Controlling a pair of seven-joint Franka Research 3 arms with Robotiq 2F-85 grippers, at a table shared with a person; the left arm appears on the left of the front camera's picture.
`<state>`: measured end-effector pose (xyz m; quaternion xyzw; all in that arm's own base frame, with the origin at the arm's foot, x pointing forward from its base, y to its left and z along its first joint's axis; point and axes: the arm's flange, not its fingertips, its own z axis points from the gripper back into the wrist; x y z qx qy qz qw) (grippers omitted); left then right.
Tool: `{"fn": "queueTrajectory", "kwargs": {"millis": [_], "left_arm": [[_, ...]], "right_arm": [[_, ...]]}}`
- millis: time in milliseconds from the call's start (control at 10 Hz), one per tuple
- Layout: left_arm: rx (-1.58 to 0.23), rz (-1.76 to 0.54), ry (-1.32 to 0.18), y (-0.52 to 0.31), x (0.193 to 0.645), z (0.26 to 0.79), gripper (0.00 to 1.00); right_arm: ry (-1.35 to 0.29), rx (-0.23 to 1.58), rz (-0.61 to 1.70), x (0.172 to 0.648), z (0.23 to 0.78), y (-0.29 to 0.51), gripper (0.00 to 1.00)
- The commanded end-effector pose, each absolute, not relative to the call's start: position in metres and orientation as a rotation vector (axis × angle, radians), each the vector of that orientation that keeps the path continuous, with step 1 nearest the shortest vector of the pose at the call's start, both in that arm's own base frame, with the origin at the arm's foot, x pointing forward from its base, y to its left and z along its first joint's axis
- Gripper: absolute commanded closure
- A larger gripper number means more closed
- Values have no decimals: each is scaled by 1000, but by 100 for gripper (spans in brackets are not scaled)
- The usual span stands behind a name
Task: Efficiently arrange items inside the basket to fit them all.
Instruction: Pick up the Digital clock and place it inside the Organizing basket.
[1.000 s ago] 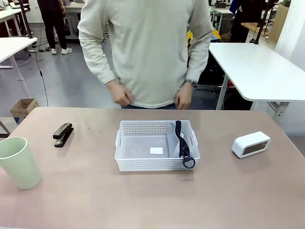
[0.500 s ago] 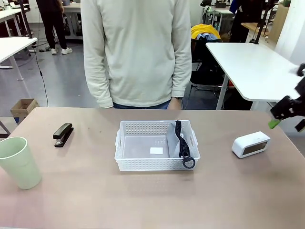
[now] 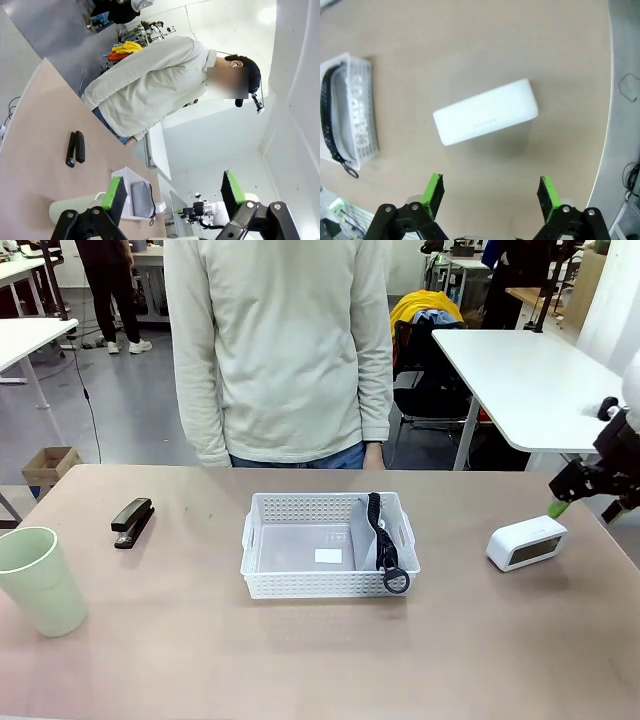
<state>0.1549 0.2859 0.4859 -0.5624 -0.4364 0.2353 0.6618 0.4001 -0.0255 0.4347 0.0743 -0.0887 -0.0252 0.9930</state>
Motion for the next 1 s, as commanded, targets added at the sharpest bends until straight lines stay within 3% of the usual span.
{"fn": "queueTrajectory", "kwargs": {"millis": [0, 500, 900], "left_arm": [[-1275, 506, -1019, 286, 156, 487, 0], [-1275, 506, -1019, 286, 156, 487, 0], [-1275, 506, -1019, 286, 156, 487, 0]], "right_arm": [[-133, 151, -28, 396, 431, -22, 0], [-142, 170, -37, 396, 429, -21, 0], [-319, 138, 698, 457, 409, 3, 0]]}}
